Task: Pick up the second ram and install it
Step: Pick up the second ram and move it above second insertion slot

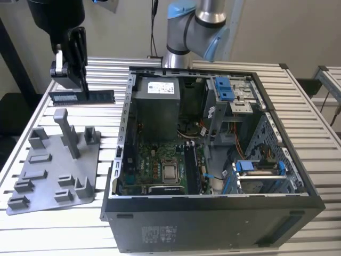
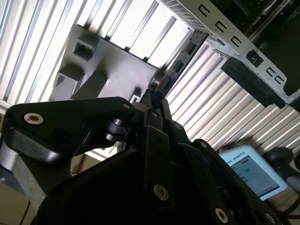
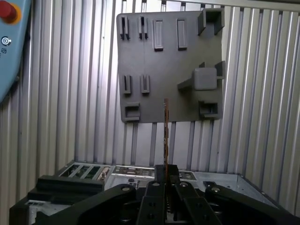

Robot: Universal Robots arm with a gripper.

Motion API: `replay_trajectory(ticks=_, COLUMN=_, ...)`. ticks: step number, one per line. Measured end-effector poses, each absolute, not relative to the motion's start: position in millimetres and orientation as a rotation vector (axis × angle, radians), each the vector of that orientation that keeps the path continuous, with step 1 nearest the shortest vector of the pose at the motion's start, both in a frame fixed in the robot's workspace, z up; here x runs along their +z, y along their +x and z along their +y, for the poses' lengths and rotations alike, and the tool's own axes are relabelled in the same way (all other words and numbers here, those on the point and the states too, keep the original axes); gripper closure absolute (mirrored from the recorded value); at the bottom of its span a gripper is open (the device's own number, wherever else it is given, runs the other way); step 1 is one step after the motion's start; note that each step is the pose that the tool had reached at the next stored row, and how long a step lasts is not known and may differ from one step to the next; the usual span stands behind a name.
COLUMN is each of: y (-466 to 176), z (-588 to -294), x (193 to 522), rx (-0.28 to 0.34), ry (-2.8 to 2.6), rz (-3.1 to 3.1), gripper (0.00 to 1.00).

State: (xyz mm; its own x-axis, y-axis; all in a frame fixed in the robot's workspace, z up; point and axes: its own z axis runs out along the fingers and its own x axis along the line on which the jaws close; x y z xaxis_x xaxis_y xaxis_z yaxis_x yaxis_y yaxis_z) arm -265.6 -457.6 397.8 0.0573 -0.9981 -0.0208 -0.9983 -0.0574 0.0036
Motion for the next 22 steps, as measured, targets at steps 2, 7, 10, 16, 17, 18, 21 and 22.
replay_trajectory(ticks=2, y=-259.8, z=-457.1, x=397.8, rx=0.028, ry=-2.276, rz=2.149, gripper=0.86)
replay_trajectory(ticks=7, y=-248.3, z=-456.7, x=397.8, rx=0.028, ry=-2.276, rz=2.149, gripper=0.86)
replay_trajectory(ticks=10, y=-241.7, z=-456.5, x=397.8, rx=0.028, ry=-2.276, rz=2.149, gripper=0.86)
replay_trajectory(ticks=16, y=-228.1, z=-456.0, x=397.8, rx=0.028, ry=-2.276, rz=2.149, gripper=0.86)
replay_trajectory(ticks=17, y=-226.1, z=-455.8, x=397.8, rx=0.028, ry=-2.276, rz=2.149, gripper=0.86)
replay_trajectory(ticks=18, y=-224.0, z=-455.7, x=397.7, rx=0.028, ry=-2.276, rz=2.149, gripper=0.86)
replay_trajectory(ticks=21, y=-218.1, z=-455.3, x=397.8, rx=0.028, ry=-2.276, rz=2.149, gripper=0.86)
replay_trajectory(ticks=22, y=-216.4, z=-455.2, x=397.8, rx=0.028, ry=-2.276, rz=2.149, gripper=0.86)
